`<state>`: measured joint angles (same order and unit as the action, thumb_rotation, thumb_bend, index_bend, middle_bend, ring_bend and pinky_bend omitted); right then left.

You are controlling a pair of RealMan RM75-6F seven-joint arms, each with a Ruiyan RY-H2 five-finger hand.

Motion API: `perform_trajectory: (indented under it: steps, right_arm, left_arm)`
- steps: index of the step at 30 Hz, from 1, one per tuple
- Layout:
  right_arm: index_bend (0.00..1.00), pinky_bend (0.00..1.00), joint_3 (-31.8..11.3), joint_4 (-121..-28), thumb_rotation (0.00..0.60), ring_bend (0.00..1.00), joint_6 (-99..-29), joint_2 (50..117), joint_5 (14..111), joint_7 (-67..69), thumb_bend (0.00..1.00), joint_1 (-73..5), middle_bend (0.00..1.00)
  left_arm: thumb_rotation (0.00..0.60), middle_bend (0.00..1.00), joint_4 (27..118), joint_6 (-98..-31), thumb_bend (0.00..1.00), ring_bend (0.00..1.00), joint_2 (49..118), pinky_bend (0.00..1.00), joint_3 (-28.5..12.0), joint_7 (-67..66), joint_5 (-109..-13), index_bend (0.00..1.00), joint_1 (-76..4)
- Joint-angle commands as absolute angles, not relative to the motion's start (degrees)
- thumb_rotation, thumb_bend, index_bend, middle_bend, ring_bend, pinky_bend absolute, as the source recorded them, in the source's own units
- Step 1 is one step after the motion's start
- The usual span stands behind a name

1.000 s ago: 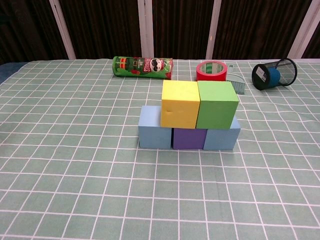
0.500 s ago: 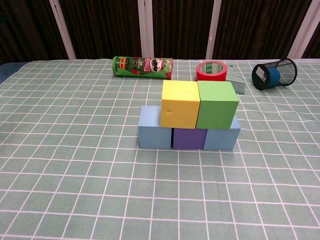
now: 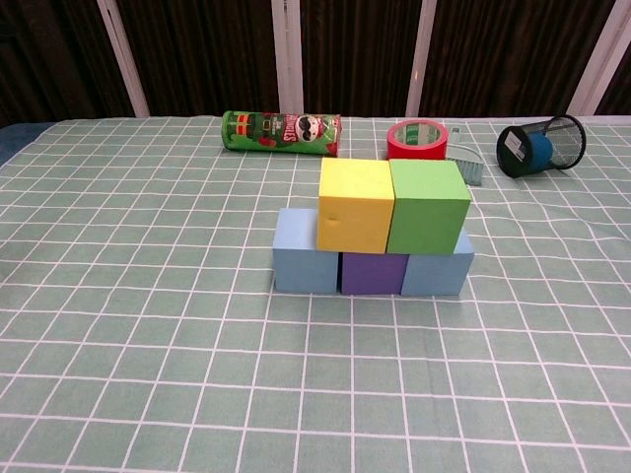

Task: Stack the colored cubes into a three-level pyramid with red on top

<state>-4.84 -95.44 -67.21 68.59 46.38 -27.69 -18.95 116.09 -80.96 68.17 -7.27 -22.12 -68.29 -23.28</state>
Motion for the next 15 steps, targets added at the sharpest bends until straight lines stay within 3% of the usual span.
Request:
perform_trajectory:
  steps: [1, 7, 15]
  right_arm:
    - [0.00, 0.00, -4.92, -95.15, 0.600, 0.14, -66.96, 68.55, 46.07, -27.62, 0.27, -18.99, 0.30]
    - [0.00, 0.00, -5.05, -94.67, 0.600, 0.22, -66.73, 68.57, 45.78, -27.57, 0.27, -19.10, 0.39]
    - [0.00, 0.00, -5.07, -95.46, 0.600, 0.24, -66.41, 68.03, 45.74, -27.41, 0.27, -19.17, 0.41]
  left_arm:
    - [0.600, 0.02, 116.11, -80.84, 0.12, 0.00, 68.22, 0.00, -7.34, -22.12, -68.27, 0.00, -23.22]
    - [0.600, 0.02, 116.15, -80.50, 0.12, 0.00, 68.26, 0.00, -7.60, -22.18, -68.29, 0.00, -23.02]
    - [0.600, 0.02, 116.30, -80.22, 0.12, 0.00, 68.13, 0.00, -7.86, -22.22, -68.54, 0.00, -22.77]
